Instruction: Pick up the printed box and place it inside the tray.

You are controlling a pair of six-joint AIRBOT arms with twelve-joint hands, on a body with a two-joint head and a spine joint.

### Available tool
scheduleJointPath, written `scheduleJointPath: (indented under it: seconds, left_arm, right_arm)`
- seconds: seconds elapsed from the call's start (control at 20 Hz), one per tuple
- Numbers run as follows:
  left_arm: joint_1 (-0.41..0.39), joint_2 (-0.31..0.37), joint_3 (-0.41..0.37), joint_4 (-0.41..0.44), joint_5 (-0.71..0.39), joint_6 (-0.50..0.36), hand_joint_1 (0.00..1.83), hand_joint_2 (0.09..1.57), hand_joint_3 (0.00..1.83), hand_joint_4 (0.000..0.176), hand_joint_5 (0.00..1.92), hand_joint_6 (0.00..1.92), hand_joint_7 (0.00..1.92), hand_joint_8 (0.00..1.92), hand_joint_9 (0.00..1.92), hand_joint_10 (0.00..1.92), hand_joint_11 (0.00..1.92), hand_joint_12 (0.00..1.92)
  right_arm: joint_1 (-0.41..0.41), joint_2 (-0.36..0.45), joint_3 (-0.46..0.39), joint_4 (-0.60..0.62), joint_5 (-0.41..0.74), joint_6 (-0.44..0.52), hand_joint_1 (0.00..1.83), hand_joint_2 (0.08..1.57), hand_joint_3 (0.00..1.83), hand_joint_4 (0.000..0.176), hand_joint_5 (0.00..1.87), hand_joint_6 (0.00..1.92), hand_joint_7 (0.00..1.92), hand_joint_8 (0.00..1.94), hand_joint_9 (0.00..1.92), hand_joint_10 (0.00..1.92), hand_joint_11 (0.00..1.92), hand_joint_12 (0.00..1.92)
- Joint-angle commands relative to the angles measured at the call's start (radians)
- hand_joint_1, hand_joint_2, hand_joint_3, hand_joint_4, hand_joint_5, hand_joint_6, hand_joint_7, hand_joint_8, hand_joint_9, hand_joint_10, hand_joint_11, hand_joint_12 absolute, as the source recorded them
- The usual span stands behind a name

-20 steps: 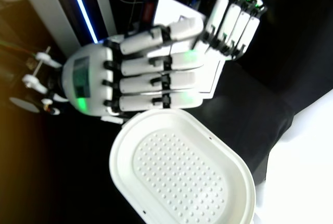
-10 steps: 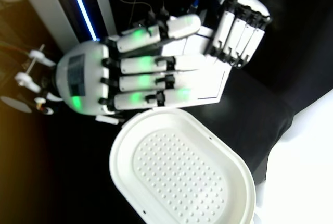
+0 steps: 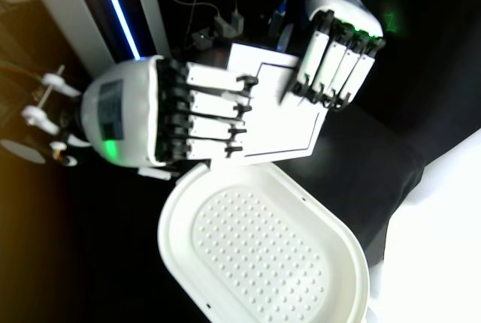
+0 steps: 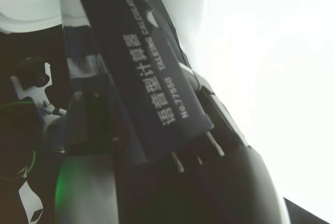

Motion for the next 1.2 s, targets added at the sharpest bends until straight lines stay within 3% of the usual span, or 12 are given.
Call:
scheduleJointPath:
  seconds: [0.0,0.1,0.15,0.2,0.25,0.3,0.35,0.6,0.75,0.85,0.95,1.15]
  left_arm:
    - [-0.006,0.004,0.004,-0.042,-0.136,-0.008,1.28,1.08,0.00,0.000,0.95,0.86,1.17,0.85,1.33,0.57,1.21,1.12]
    - [-0.002,0.004,0.006,-0.048,-0.140,-0.016,1.22,1.14,0.01,0.000,0.80,1.18,1.02,1.01,1.17,0.38,0.99,0.88]
    - [-0.001,0.004,0.010,-0.048,-0.148,-0.031,0.73,1.21,0.01,0.000,0.41,0.61,0.52,0.45,0.70,0.14,0.56,0.72]
    - [0.001,0.004,0.014,-0.047,-0.155,-0.050,0.34,1.11,0.00,0.000,0.13,0.19,0.20,0.13,0.30,0.03,0.16,0.59]
    - [0.001,0.004,0.017,-0.042,-0.163,-0.070,0.25,1.01,0.00,0.026,0.05,0.06,0.09,0.03,0.13,0.00,0.03,0.49]
    - [0.001,0.005,0.017,-0.041,-0.172,-0.072,0.24,0.95,0.00,0.146,0.01,0.01,0.02,0.01,0.02,0.00,0.01,0.12]
    - [0.002,0.005,0.017,-0.041,-0.178,-0.072,0.29,0.87,0.00,0.170,0.00,0.00,0.00,0.00,0.00,0.00,0.00,0.02]
    - [0.022,0.016,0.016,-0.041,-0.225,-0.102,0.27,0.87,0.00,0.176,0.00,0.00,0.00,0.00,0.00,0.00,0.00,0.00]
    - [0.048,0.047,0.007,-0.037,-0.247,-0.102,0.22,0.93,0.02,0.176,0.00,0.00,0.00,0.00,0.00,0.00,0.00,0.00]
    - [0.075,0.086,-0.016,-0.039,-0.278,-0.104,0.07,0.89,0.00,0.176,0.00,0.00,0.00,0.00,0.00,0.00,0.00,0.00]
    - [0.103,0.126,-0.045,-0.040,-0.319,-0.104,0.12,0.93,0.02,0.176,0.00,0.00,0.00,0.00,0.00,0.00,0.00,0.00]
    - [0.144,0.163,-0.082,-0.041,-0.386,-0.104,0.20,0.91,0.00,0.176,0.00,0.00,0.00,0.00,0.00,0.00,0.00,0.00]
  right_arm:
    - [0.014,0.004,-0.001,-0.004,0.116,0.005,1.18,1.08,0.00,0.000,1.06,0.85,1.48,0.08,1.70,0.02,1.43,0.75]
    - [0.014,0.004,-0.001,-0.004,0.116,0.005,1.18,1.07,0.00,0.000,1.07,0.83,1.49,0.07,1.70,0.02,1.43,0.74]
    - [0.015,0.004,-0.001,-0.004,0.116,0.005,1.18,1.08,0.00,0.000,1.06,0.85,1.50,0.06,1.69,0.01,1.42,0.73]
    - [0.015,0.005,-0.001,-0.004,0.116,0.005,1.18,1.08,0.00,0.000,1.06,0.85,1.49,0.05,1.69,0.01,1.41,0.73]
    - [0.015,0.005,-0.001,-0.003,0.116,0.005,1.18,1.08,0.00,0.000,1.06,0.85,1.49,0.05,1.68,0.01,1.40,0.73]
    - [0.015,0.005,0.000,-0.002,0.116,0.005,1.18,1.08,0.00,0.000,1.06,0.85,1.48,0.05,1.68,0.01,1.41,0.73]
    - [0.015,0.005,0.001,-0.002,0.116,0.005,1.18,1.08,0.00,0.000,1.07,0.84,1.50,0.04,1.69,0.01,1.41,0.76]
    - [0.015,0.023,0.008,-0.009,0.115,0.005,1.18,1.07,0.00,0.000,1.08,0.81,1.52,0.04,1.71,0.02,1.42,0.79]
    - [0.015,0.047,0.020,-0.020,0.094,0.001,1.19,1.06,0.00,0.000,1.10,0.78,1.55,0.03,1.75,0.03,1.38,0.99]
    - [0.044,0.064,0.018,-0.020,0.027,-0.081,1.18,1.07,0.00,0.000,1.07,0.82,1.53,0.01,1.73,0.03,1.33,1.12]
    - [0.082,0.077,0.018,-0.042,-0.041,-0.151,1.18,1.08,0.00,0.000,1.05,0.86,1.52,0.01,1.71,0.03,1.25,1.24]
    - [0.124,0.086,0.023,-0.054,-0.096,-0.214,1.18,1.08,0.00,0.000,1.06,0.84,1.57,0.01,1.58,0.47,1.32,1.26]
